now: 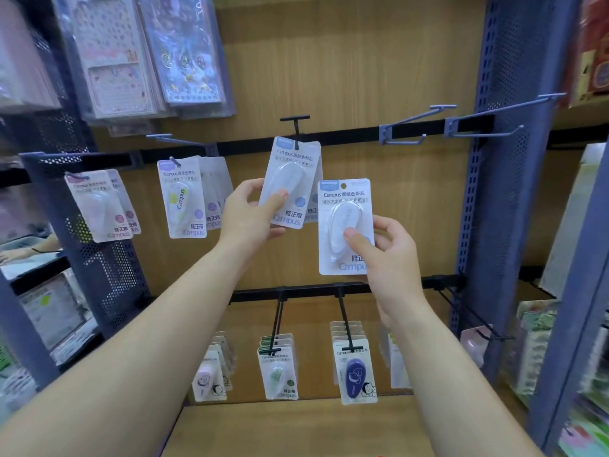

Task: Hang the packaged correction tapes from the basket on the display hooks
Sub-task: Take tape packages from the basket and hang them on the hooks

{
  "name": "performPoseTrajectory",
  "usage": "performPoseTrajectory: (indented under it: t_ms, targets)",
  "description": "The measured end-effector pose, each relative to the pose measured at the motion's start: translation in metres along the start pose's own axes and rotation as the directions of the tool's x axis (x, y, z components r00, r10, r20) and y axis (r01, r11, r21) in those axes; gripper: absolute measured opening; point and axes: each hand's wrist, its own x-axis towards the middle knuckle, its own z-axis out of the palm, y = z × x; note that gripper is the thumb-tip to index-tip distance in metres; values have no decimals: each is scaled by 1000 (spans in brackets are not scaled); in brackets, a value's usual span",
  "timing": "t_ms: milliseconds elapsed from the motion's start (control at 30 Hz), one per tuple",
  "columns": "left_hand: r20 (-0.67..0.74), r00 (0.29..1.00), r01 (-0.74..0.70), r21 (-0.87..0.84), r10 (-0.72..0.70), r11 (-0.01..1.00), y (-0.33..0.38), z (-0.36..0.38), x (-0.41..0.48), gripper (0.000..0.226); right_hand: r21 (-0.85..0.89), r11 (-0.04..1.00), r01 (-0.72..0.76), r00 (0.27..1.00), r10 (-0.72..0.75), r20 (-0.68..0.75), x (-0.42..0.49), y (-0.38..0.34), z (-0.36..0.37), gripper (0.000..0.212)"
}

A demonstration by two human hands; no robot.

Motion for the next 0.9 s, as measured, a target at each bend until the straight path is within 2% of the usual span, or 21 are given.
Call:
performPoseTrajectory:
  t_ms: [200,367,500,667,900]
  targets:
    - [34,999,-4,101,0,995,-5,-2,18,42,-89,994,61,996,-55,66,4,-5,10,26]
    - [47,999,11,215,-21,977,-11,-21,17,54,-113,989,92,994,-85,62,25,-19,35,27]
    - [108,994,-68,311,36,948,-20,-48,-1,46,-133,989,70,996,-61,66,40,-22,54,28]
    - [133,989,-107,379,60,919,-26,-74,-19,39,-128,992,18,1000,-18,0,46,-15,70,25]
    - [156,985,-129,421,68,898,-29,-86,-34,33,-306,952,16,997,-37,-63,56,-14,74,24]
